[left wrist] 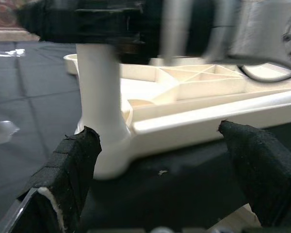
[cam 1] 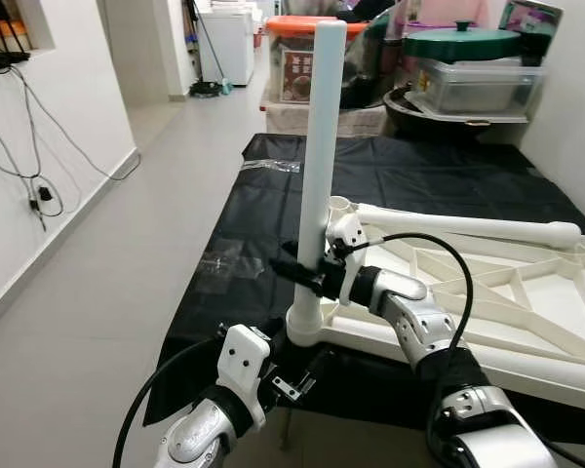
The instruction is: Building children table
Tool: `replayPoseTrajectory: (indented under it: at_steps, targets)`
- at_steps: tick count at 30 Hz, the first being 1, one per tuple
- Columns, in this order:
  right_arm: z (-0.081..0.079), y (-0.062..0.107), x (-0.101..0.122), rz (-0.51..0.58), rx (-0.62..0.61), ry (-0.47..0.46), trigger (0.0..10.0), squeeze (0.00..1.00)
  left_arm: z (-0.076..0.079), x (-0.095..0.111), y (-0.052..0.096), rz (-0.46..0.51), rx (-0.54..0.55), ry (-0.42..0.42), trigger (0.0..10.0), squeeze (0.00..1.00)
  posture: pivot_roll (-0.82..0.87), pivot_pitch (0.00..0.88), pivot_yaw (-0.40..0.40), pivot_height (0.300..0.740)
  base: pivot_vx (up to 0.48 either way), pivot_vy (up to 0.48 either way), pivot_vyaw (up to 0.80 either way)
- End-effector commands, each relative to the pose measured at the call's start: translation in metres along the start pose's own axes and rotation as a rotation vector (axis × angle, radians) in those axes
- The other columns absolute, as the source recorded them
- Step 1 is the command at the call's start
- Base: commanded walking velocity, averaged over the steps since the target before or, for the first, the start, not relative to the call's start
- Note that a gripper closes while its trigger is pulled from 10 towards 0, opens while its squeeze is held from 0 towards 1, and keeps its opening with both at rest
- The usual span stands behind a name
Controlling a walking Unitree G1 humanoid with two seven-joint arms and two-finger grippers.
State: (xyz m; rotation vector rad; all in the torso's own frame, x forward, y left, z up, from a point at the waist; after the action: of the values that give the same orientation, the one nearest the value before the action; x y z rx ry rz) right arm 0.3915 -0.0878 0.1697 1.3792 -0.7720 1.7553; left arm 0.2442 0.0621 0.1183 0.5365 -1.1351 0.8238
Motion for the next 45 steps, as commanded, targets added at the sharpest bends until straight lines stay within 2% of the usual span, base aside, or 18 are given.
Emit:
replayPoseTrajectory:
  at_steps: [1,4,6,8,13,14,15,16,17,18,22,23,24,28,29,30,35,45]
  targets:
    - [0.044,0.023,-0.029,-0.196,-0.475,-0.043,0.0,0.00,-0.003,-0.004,0.002,-0.017,0.008,0.011,10.0,0.00,0.06,0.000,-0.025,0.740,0.000,0.000,0.00]
    - [0.049,0.029,-0.035,-0.242,-0.573,-0.044,0.0,0.00,-0.003,-0.004,0.002,-0.017,0.008,0.011,10.0,0.00,0.06,0.000,-0.025,0.740,0.000,0.000,0.00]
    - [0.048,0.049,-0.038,-0.282,-0.795,-0.052,0.0,0.00,-0.004,-0.004,0.002,-0.019,0.007,0.010,10.0,0.00,0.07,0.000,-0.024,0.740,0.000,0.000,0.00]
    - [0.048,0.049,-0.038,-0.282,-0.795,-0.052,0.0,0.00,-0.004,-0.004,0.002,-0.019,0.007,0.010,10.0,0.00,0.07,0.000,-0.024,0.740,0.000,0.000,0.00]
    - [0.022,0.052,-0.035,-0.310,-0.948,-0.205,0.0,0.00,-0.005,-0.004,0.001,-0.016,0.011,0.005,10.0,0.00,0.07,0.000,-0.026,0.740,0.000,0.000,0.00]
    - [0.018,0.046,-0.035,-0.305,-0.929,-0.228,3.4,0.00,-0.005,-0.003,0.001,-0.016,0.011,0.004,10.0,0.00,0.07,0.000,-0.026,0.740,0.000,0.000,0.00]
    - [0.018,0.046,-0.035,-0.305,-0.929,-0.228,3.4,0.00,-0.005,-0.003,0.001,-0.016,0.011,0.004,10.0,0.00,0.07,0.000,-0.026,0.740,0.000,0.000,0.00]
    - [0.016,0.043,-0.034,-0.300,-0.912,-0.225,10.0,0.00,-0.005,-0.003,0.002,-0.015,0.012,0.004,10.0,0.00,0.07,0.000,-0.026,0.740,0.000,0.000,0.00]
    - [0.016,0.043,-0.034,-0.300,-0.912,-0.225,10.0,0.00,-0.005,-0.003,0.002,-0.015,0.012,0.004,10.0,0.00,0.07,0.000,-0.026,0.740,0.000,0.000,0.00]
    - [0.012,0.038,-0.032,-0.273,-0.879,-0.247,10.0,1.00,-0.005,-0.003,0.002,-0.015,0.012,0.004,10.0,0.00,0.07,0.000,-0.026,0.740,0.000,0.000,0.00]
    - [0.011,0.034,-0.023,-0.188,-0.831,-0.204,10.0,1.00,-0.005,-0.003,0.002,-0.015,0.013,0.005,10.0,0.00,0.07,0.000,-0.023,0.740,0.000,0.000,0.00]
    - [0.013,0.032,-0.018,-0.136,-0.786,-0.183,10.0,0.82,-0.005,-0.003,0.002,-0.015,0.013,0.005,10.0,0.00,0.07,0.000,-0.025,0.740,0.000,0.000,0.00]
    - [0.015,0.030,-0.014,-0.091,-0.732,-0.189,10.0,0.00,-0.005,-0.003,0.001,-0.015,0.013,0.005,10.0,0.00,0.07,0.000,-0.025,0.740,0.000,0.000,0.00]
    - [0.014,0.022,-0.004,0.024,-0.523,-0.195,10.0,0.00,-0.005,-0.003,0.001,-0.015,0.013,0.006,10.0,0.00,0.06,0.000,-0.020,0.740,0.000,0.000,0.00]
    - [0.008,0.019,-0.002,0.060,-0.327,-0.174,10.0,0.00,-0.005,-0.003,0.000,-0.016,0.012,0.006,10.0,0.00,0.06,0.000,-0.021,0.740,0.000,0.000,0.00]
    - [0.008,0.019,-0.002,0.060,-0.327,-0.174,10.0,0.00,-0.005,-0.003,0.000,-0.016,0.012,0.006,10.0,0.00,0.06,0.000,-0.021,0.740,0.000,0.000,0.00]
    - [-0.010,0.032,-0.004,0.081,0.259,-0.121,10.0,0.00,-0.006,-0.003,-0.001,-0.013,0.011,0.005,10.0,0.00,0.07,0.000,-0.025,0.740,0.000,0.000,0.00]
    - [-0.026,0.032,0.011,0.092,0.724,-0.036,10.0,0.00,-0.005,-0.002,0.000,-0.008,0.014,0.005,10.0,0.00,0.08,0.001,-0.028,0.740,0.000,0.000,0.00]
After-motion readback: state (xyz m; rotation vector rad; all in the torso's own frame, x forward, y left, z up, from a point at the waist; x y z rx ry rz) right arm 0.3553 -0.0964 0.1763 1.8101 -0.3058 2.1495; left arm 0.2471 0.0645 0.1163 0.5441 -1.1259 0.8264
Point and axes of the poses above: a point about 5 cm out from each wrist's last joint towards the gripper, its own y axis pointing back from the gripper into the wrist, its own x axis along the axis of the wrist's last joint, z = x × y, the point moved 2 cm from there along -y, pointing out of the wrist towards the gripper, and after that the axes turned 15 degrees about y, right-handed, at the moved point
